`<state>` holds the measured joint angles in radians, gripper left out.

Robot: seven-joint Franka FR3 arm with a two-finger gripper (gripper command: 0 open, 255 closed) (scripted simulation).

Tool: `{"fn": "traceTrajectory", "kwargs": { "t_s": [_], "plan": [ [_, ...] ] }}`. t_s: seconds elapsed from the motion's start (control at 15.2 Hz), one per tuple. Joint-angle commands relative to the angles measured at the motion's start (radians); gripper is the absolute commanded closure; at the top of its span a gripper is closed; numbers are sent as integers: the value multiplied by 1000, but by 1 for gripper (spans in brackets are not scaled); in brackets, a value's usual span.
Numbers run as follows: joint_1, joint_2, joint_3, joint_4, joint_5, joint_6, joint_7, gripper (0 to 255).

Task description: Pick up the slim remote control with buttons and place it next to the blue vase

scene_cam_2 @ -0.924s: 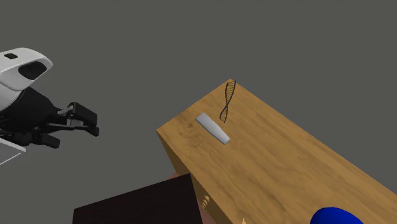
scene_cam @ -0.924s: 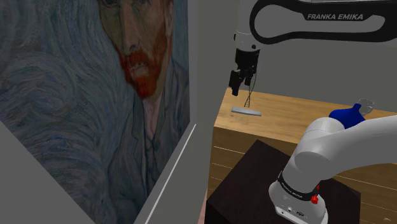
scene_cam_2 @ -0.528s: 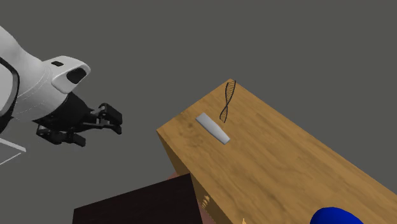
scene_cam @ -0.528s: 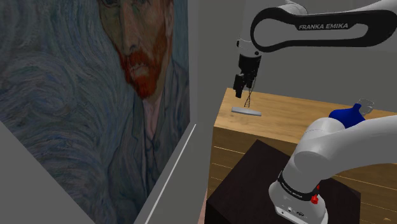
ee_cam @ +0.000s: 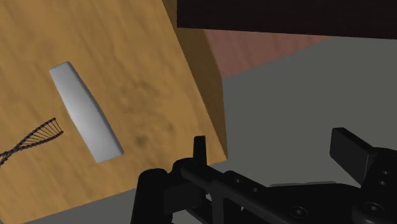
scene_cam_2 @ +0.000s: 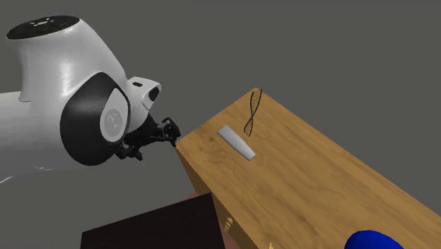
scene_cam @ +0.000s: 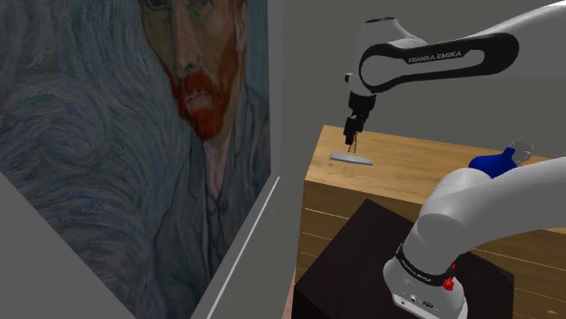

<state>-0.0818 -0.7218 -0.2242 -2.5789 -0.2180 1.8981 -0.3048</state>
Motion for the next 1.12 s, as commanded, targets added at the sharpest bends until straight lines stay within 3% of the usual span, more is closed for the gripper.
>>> {"fn": "traceTrajectory", "kwargs": {
  "t_s": [0.0, 0.33, 0.59, 0.86, 1.06],
  "plan": [
    [-10, 40, -52, -14, -25, 61, -60, 0],
    [-17, 181, -179, -1, -58, 200, -205, 0],
    [-3, 324, -281, 38, -46, 310, -335, 0],
    [30, 491, -383, 100, 24, 410, -492, 0],
    [54, 635, -447, 162, 131, 472, -639, 0]
  ]
}}
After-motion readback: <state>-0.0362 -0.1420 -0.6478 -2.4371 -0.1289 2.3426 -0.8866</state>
